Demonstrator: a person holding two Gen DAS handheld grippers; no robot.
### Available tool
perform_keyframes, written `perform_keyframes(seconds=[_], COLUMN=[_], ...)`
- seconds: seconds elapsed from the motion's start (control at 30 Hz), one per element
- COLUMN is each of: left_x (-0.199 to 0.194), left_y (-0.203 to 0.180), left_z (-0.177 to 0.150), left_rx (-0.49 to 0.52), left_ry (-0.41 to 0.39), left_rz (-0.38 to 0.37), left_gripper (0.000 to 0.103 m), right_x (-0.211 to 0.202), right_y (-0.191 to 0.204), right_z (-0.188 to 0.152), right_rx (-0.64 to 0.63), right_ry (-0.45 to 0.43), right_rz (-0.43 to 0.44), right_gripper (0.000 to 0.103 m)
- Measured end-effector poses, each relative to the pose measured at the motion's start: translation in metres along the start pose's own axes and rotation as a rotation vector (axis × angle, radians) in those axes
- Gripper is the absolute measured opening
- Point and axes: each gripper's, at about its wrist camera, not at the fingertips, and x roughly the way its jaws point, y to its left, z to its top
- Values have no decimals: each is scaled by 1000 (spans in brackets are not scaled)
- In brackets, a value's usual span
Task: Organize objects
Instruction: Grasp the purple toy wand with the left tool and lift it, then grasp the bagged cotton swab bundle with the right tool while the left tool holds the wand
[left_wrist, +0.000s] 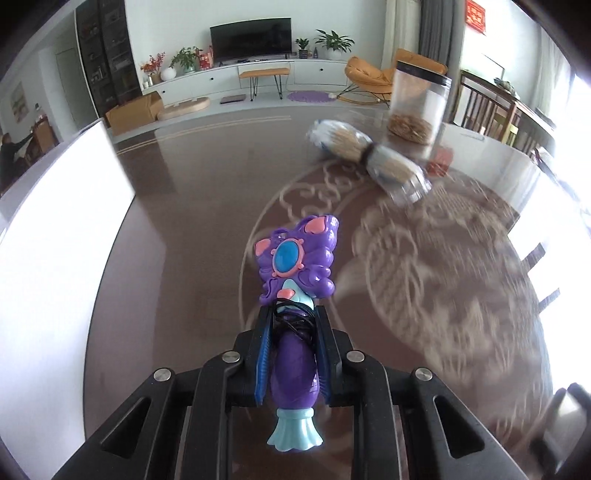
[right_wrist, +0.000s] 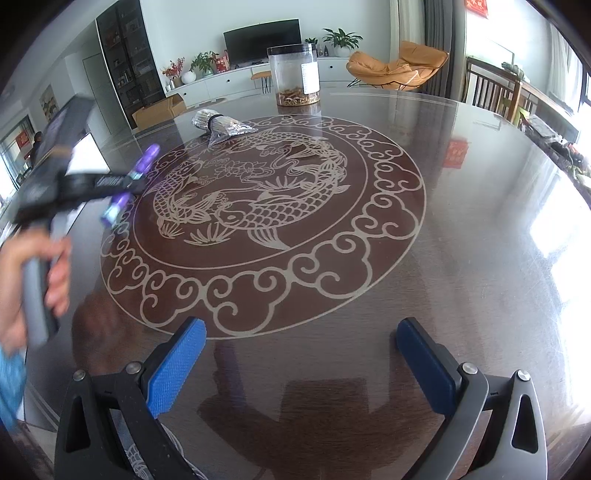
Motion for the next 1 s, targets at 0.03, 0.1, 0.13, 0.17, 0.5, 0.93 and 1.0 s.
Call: perform_keyframes(seconds=[0.03,0.1,0.13,0.17,0.5,0.93,1.0], left_x=[-6,-17,-19,-21,-5,0,0], left_y=[-1,0,2,4,10,8,8], left_z=[-8,-22,-25,-29,-22,-20,-20], left_rx=[12,33,36,40,-13,-20,-20], left_ry=[-2,-7,-8,-10,30,20,20], left_rz=[-3,-17,-28,-40,-11,-8,-8], left_gripper=[21,21,22,23,103,103,103], right_x=[0,1,1,1,1,52,69], right_y=[0,1,1,1,2,23,25], right_z=[0,0,0,0,0,61,84], right_rx=[0,1,0,0,0,-236,-267], right_ry=[0,-1,-1,0,-1,89,87], right_rz=[0,2,1,0,1,36,57], right_gripper=[103,103,103,103,103,103,103])
